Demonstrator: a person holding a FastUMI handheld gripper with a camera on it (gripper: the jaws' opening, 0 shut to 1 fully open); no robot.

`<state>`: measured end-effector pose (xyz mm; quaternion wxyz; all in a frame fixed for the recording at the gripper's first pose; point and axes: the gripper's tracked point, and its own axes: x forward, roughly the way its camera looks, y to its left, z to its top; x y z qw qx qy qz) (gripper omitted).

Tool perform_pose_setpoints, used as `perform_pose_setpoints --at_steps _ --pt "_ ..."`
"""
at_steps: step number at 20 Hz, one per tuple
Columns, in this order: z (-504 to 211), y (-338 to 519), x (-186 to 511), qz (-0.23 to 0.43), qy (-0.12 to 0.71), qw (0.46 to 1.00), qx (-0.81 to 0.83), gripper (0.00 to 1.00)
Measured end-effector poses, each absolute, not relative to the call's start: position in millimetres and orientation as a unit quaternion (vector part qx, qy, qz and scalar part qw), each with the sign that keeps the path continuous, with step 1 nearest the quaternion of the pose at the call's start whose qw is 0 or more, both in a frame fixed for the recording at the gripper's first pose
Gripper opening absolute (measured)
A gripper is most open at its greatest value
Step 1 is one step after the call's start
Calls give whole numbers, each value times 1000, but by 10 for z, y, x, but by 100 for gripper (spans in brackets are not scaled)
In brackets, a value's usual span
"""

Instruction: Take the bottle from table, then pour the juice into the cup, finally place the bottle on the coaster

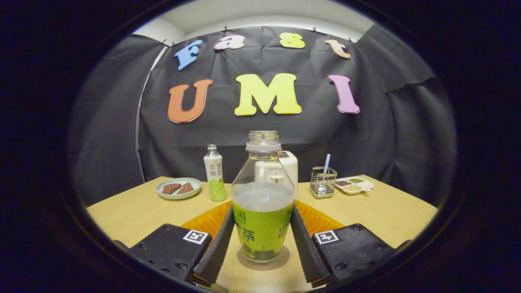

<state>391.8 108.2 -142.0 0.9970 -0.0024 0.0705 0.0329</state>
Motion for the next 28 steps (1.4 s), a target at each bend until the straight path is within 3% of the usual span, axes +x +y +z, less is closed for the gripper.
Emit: perform_pose_setpoints --at_steps 14,17,28 --pt "-1615 1139 3927 38 89 995 -29 83" --pt "-1481 1139 3825 34 77 996 -34 99" --pt "-822 1004 2968 3 34 998 -52 100"
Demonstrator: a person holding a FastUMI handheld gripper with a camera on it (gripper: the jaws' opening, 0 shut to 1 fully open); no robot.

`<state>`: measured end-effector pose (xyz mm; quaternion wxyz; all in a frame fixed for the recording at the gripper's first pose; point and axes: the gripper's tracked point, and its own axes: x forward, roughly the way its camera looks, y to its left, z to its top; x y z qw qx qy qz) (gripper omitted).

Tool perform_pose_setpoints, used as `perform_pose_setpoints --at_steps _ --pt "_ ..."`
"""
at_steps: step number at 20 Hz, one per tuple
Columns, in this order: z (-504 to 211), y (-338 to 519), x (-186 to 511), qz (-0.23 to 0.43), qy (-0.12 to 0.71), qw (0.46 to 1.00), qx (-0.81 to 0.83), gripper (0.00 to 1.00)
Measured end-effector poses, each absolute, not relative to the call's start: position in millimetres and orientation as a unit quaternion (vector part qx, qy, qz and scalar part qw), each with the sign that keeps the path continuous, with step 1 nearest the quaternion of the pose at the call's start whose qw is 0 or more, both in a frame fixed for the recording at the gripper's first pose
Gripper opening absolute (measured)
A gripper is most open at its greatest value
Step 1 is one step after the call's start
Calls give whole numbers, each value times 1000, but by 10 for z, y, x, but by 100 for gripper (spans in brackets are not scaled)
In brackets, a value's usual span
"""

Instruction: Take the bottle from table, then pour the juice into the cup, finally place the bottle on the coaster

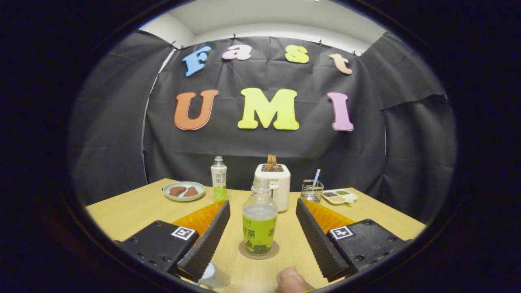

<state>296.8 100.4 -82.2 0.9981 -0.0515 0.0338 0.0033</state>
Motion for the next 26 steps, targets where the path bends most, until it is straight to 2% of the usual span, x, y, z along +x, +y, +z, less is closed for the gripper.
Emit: perform_pose_setpoints --at_steps 9,14,17,26 --pt "-300 629 1628 -36 40 998 -11 100" --pt "-67 442 866 -54 -2 998 -24 100" --pt "-63 493 475 -43 -17 999 -25 100" --pt "-242 471 20 -19 -23 999 -17 100"
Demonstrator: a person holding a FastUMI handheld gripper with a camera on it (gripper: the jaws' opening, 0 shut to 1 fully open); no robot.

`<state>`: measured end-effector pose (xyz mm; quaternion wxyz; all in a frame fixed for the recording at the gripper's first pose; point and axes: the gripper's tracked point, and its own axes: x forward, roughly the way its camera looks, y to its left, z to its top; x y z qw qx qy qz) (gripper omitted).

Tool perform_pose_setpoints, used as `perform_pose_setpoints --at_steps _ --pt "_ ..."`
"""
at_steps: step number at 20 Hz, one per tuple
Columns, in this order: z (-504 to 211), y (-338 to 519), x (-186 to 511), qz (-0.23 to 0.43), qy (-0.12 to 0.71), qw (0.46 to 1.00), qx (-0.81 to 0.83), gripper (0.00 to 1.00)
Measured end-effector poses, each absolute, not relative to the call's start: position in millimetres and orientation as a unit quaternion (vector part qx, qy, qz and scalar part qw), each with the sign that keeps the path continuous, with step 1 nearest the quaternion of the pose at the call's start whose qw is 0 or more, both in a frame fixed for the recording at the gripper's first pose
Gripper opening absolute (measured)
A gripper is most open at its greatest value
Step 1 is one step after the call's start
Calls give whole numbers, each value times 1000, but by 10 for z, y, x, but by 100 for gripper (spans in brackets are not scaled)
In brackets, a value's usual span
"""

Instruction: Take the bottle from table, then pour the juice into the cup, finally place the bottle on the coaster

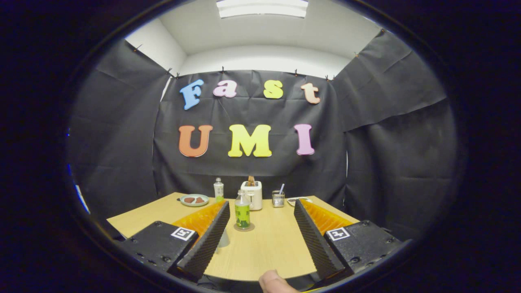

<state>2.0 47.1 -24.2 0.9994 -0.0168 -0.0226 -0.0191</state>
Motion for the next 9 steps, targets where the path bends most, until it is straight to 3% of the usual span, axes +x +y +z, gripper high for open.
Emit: perform_pose_setpoints --at_steps 9 --pt "-271 428 19 -10 -13 1000 -17 100"
